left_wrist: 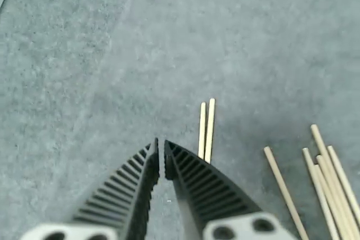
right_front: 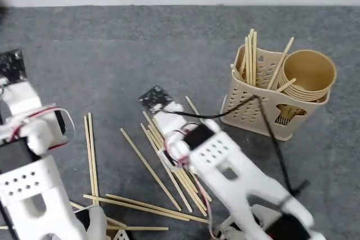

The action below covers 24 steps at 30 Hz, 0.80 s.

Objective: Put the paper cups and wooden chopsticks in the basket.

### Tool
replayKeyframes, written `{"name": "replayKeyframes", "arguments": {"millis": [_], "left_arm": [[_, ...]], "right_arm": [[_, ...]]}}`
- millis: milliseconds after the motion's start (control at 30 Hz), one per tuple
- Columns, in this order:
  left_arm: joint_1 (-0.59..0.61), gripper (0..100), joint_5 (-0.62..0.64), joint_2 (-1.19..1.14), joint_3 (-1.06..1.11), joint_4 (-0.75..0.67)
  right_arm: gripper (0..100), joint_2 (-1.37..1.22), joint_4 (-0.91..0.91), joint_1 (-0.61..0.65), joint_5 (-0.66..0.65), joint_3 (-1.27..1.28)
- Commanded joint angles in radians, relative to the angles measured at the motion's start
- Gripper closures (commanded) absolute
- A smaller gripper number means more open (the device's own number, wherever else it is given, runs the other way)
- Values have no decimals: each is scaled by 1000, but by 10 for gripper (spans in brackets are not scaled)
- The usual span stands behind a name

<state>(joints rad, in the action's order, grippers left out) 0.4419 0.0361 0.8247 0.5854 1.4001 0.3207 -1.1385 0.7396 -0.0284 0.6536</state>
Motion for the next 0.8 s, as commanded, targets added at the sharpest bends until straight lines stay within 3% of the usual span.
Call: {"name": "replayKeyframes", "arguments": {"millis": [0, 300, 767], "left_arm": [[2, 985, -9, 95, 84, -66], [2, 985, -9, 215, 226, -89], [2, 985, -9, 238, 262, -89]], "right_arm": [[812, -119, 5, 18, 9, -124], [859, -387, 134, 1, 8, -219], [862, -607, 128, -119, -38, -325]]}}
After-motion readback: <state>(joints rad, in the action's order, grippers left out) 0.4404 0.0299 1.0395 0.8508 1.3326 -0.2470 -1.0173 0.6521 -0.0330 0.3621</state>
